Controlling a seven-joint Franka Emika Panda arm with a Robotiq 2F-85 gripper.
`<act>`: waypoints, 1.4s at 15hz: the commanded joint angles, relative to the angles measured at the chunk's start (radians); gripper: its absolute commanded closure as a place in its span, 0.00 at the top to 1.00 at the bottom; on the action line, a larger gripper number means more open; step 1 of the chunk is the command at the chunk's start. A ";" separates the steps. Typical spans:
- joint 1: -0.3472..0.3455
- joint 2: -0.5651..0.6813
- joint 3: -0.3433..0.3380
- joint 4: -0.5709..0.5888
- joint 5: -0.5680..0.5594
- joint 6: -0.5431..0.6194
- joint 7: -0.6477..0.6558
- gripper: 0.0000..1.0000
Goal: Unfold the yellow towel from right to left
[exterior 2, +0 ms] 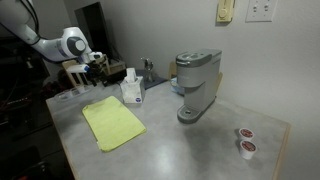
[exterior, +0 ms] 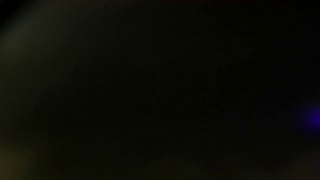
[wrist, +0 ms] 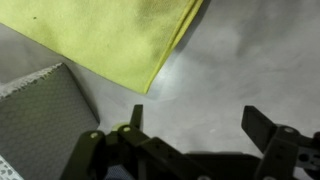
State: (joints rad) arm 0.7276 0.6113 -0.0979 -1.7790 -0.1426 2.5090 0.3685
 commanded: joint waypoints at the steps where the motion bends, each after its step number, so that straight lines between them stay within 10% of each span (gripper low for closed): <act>1: -0.035 0.001 0.039 0.006 -0.035 -0.006 0.022 1.00; 21: -0.057 -0.064 -0.053 -0.116 -0.263 -0.008 0.245 1.00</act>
State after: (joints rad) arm 0.6714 0.6039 -0.1405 -1.8337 -0.3613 2.5142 0.5600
